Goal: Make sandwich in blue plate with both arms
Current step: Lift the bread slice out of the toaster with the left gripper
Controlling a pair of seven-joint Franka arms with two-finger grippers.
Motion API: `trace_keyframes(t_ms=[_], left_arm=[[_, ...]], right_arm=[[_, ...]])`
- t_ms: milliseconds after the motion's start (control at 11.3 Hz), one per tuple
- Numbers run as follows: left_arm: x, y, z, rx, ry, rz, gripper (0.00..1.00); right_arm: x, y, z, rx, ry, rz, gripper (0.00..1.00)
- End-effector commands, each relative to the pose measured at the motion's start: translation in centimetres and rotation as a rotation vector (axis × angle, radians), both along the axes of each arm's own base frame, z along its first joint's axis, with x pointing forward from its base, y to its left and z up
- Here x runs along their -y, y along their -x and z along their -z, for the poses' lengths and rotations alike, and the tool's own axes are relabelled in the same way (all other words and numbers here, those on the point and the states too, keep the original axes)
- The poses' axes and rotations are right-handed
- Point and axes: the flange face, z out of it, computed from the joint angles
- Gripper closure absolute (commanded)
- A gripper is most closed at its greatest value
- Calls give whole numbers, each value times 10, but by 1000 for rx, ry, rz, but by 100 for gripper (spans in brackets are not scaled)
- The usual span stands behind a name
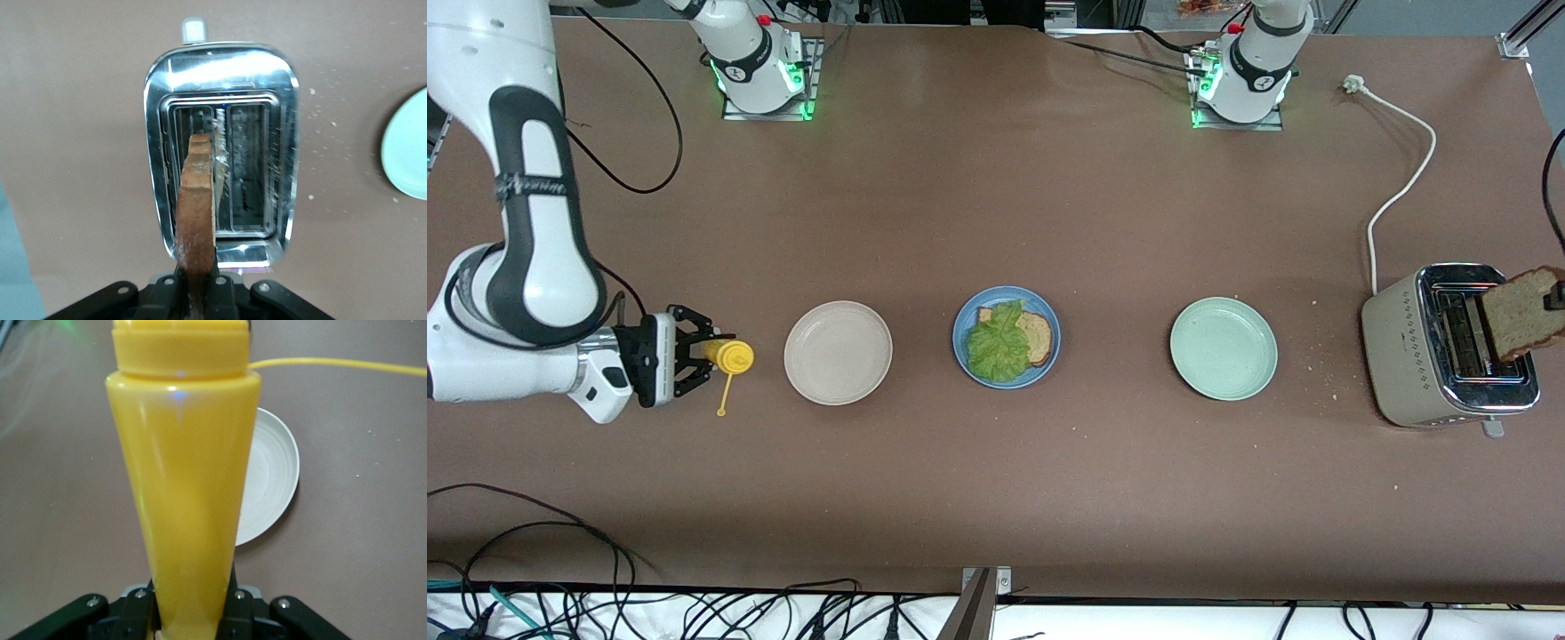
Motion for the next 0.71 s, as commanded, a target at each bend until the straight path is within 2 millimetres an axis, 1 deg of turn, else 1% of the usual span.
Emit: trace_keyframes(t_ms=[0,89,177,266,354,443,531,620], left_arm=[[82,-5,-55,-34,19,109,100],[118,-9,-55,-61,39,167,100],[155,-11,-56,-81,86,231,100],[186,-12,-55,-73,197,253,100],[208,-15,-44,-79,303,253,100],[236,-22,-23,-104,419,270,100],[263,-26,-4,-130,520,281,100],[291,-34,26,-172,629,286,100]], right_arm=[[41,0,55,52,-218,-44,100],[49,0,71,83,-271,-65,100],[61,2,91,108,-328,-69,100],[67,4,105,140,-390,-78,100],[71,6,115,157,-432,-78,100],[71,8,121,162,-466,-76,100],[66,8,128,158,-494,-72,100],[63,8,133,172,-515,-73,100]])
